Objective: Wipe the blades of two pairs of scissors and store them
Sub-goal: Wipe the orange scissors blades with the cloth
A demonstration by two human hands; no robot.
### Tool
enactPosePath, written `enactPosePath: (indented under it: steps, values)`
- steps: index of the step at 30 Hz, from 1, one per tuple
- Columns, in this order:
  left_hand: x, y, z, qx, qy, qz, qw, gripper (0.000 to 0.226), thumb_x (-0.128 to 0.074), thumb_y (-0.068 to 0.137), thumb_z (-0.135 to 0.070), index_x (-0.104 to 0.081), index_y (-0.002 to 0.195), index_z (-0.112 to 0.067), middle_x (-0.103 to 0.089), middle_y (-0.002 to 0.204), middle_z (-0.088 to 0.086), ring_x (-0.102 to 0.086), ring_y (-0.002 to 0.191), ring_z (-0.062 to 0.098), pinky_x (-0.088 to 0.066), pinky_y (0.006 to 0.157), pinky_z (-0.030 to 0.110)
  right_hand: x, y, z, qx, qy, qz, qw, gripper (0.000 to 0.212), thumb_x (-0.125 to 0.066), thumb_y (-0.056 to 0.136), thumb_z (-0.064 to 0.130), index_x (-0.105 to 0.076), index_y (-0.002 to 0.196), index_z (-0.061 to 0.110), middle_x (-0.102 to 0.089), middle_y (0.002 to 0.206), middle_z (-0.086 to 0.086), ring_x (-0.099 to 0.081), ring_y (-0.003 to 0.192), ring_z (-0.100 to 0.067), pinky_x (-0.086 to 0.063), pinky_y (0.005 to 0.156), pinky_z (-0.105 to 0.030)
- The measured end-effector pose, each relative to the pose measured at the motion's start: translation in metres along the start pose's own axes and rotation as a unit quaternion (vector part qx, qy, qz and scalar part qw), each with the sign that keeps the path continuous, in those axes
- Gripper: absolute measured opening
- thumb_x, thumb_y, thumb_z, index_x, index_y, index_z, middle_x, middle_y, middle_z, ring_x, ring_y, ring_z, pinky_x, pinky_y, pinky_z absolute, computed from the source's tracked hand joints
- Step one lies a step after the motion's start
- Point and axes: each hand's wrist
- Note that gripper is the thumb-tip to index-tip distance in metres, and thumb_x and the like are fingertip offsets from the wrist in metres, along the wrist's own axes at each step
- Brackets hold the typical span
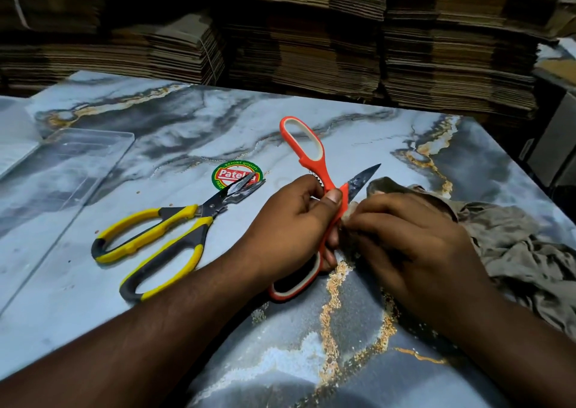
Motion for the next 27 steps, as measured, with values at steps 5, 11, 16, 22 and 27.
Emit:
enactPosePath:
  steps: [5, 11, 16, 22, 27]
  values:
    - [0.0, 0.0, 0.001, -0.011, 0.006, 0.0, 1.0, 0.025, -0.05, 0.112, -0.026, -0.051, 0.09, -0.012, -0.062, 0.063, 0.013, -0.062, 0.05, 0.034, -0.052, 0.054, 0.038, -0.003, -0.002, 0.008, -0.097, 0.039, 0.012, 0.994, 0.018, -0.071, 0.095, 0.019, -0.08, 0.111, 0.017, -0.065, 0.103, 0.001, -0.061, 0.095, -0.01, -0.043, 0.086, -0.014]
    - [-0.004, -0.003, 0.0, -0.019, 0.047, 0.011, 0.999, 0.025, -0.05, 0.111, -0.027, -0.051, 0.092, -0.011, -0.063, 0.059, 0.009, -0.062, 0.049, 0.032, -0.054, 0.054, 0.044, -0.004, 0.0, -0.002, -0.192, 0.049, -0.043, 0.979, 0.007, -0.077, 0.093, 0.018, -0.079, 0.098, 0.022, -0.073, 0.091, 0.011, -0.066, 0.086, -0.002, -0.052, 0.08, -0.024]
    - [-0.001, -0.003, 0.0, -0.018, 0.048, -0.003, 0.999, 0.026, -0.05, 0.111, -0.028, -0.049, 0.095, -0.008, -0.063, 0.059, 0.007, -0.063, 0.049, 0.033, -0.055, 0.054, 0.045, 0.013, -0.002, 0.003, -0.218, 0.109, -0.131, 0.961, 0.012, -0.081, 0.093, 0.018, -0.08, 0.105, 0.019, -0.072, 0.102, 0.006, -0.069, 0.096, -0.006, -0.051, 0.083, -0.016]
    - [-0.002, -0.002, 0.001, -0.033, 0.056, -0.005, 0.998, 0.027, -0.049, 0.111, -0.028, -0.049, 0.095, -0.006, -0.064, 0.061, 0.01, -0.064, 0.049, 0.034, -0.056, 0.053, 0.042, 0.0, -0.004, 0.003, -0.08, 0.009, -0.011, 0.997, 0.014, -0.072, 0.095, 0.017, -0.079, 0.106, 0.012, -0.067, 0.099, -0.005, -0.064, 0.091, -0.022, -0.052, 0.083, -0.035]
    - [-0.002, -0.003, 0.004, -0.033, 0.08, -0.007, 0.996, 0.029, -0.05, 0.111, -0.029, -0.05, 0.098, -0.003, -0.064, 0.06, 0.007, -0.065, 0.048, 0.033, -0.057, 0.053, 0.043, 0.006, -0.016, 0.001, 0.003, -0.069, -0.008, 0.998, 0.014, -0.07, 0.099, 0.012, -0.078, 0.104, 0.002, -0.067, 0.098, -0.014, -0.065, 0.091, -0.037, -0.052, 0.089, -0.041]
Point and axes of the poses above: each hand's wrist, its own y-axis towards the middle knuckle, its own x-axis out of the back of the hand, z = x × y
